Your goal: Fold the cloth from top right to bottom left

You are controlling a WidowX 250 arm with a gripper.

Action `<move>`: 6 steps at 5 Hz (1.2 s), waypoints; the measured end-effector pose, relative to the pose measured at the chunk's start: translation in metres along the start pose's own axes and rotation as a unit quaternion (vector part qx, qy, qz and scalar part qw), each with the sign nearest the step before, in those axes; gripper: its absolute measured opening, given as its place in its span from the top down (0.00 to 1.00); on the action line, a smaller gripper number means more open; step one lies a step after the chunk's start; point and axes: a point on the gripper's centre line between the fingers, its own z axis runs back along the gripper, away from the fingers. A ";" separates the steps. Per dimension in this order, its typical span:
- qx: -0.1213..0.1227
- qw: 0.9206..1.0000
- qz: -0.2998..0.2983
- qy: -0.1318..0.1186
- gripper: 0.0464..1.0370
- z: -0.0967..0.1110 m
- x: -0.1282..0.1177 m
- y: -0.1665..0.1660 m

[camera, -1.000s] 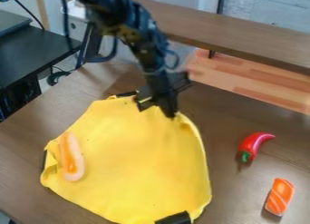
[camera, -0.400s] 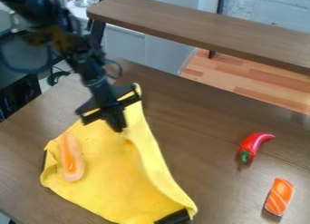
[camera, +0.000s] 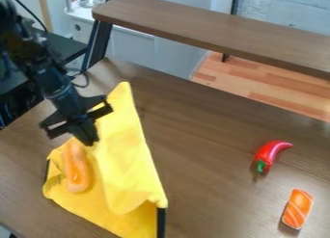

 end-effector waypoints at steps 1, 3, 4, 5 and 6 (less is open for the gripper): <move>-0.003 1.000 0.004 -0.011 1.00 0.011 0.005 0.022; -0.007 1.000 0.014 -0.013 0.98 0.032 0.007 0.050; 0.046 0.998 0.026 -0.030 0.83 0.032 0.008 0.061; 0.082 0.995 -0.008 -0.062 0.57 0.020 0.002 0.054; 0.117 0.990 -0.029 -0.080 0.26 0.016 0.000 0.038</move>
